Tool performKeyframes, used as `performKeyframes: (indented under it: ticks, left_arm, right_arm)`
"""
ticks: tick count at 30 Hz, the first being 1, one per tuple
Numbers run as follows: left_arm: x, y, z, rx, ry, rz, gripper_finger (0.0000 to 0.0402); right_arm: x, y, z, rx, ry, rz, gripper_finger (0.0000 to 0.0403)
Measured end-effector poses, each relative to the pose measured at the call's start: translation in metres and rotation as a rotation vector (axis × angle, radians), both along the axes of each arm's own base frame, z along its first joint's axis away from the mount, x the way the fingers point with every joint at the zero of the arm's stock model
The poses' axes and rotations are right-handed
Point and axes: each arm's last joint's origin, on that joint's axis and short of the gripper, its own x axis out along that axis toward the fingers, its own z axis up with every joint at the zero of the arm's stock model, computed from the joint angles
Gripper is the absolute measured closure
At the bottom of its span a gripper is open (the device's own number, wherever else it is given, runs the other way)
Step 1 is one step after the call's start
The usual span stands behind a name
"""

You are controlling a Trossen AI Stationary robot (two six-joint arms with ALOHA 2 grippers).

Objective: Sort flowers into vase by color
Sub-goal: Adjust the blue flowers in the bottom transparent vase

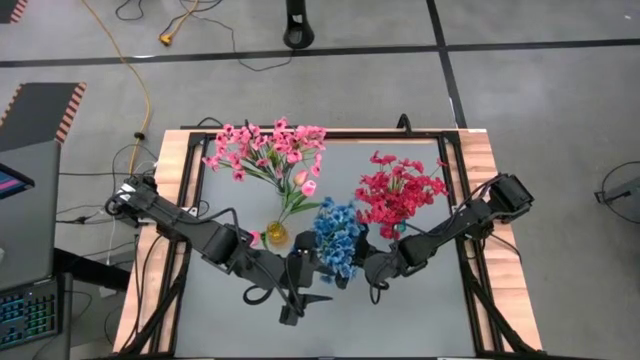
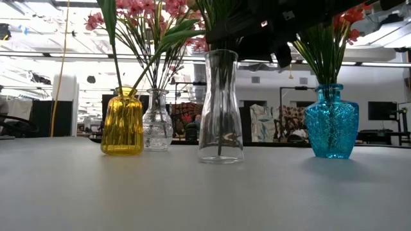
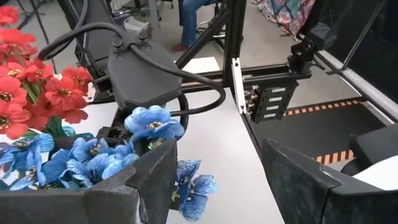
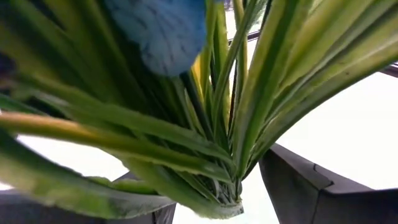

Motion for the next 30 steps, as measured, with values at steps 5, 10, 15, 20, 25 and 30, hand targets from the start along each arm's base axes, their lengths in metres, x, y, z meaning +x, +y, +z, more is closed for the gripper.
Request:
performKeyframes:
  ticks: [5, 10, 15, 20, 25, 30]
  left_arm:
    - [0.0, 0.0, -0.0001, 0.001, 0.001, 0.0, 0.018]
    - [0.0, 0.0, -0.0001, 0.005, 0.0, -0.002, 0.018]
    - [0.0, 0.0001, -0.0001, 0.009, -0.001, -0.002, 0.018]
    - [0.0, 0.0, -0.0001, 0.008, -0.001, -0.002, 0.018]
    - [0.0, 0.0001, -0.0001, 0.009, -0.001, -0.002, 0.018]
    - [0.0, 0.0001, -0.0001, 0.009, -0.001, -0.002, 0.018]
  right_arm:
    - [0.0024, -0.0054, 0.0004, 0.002, -0.004, -0.016, 0.0171]
    - [0.004, -0.0096, 0.0003, 0.002, -0.004, -0.029, 0.0171]
    - [0.0043, -0.0103, 0.0003, 0.002, -0.003, -0.031, 0.0174]
    - [0.0041, -0.0099, 0.0003, 0.002, -0.003, -0.03, 0.0206]
    - [0.0042, -0.0101, 0.0003, 0.002, -0.004, -0.03, 0.0262]
    - [0.0042, -0.0101, 0.0003, 0.002, -0.004, -0.031, 0.0322]
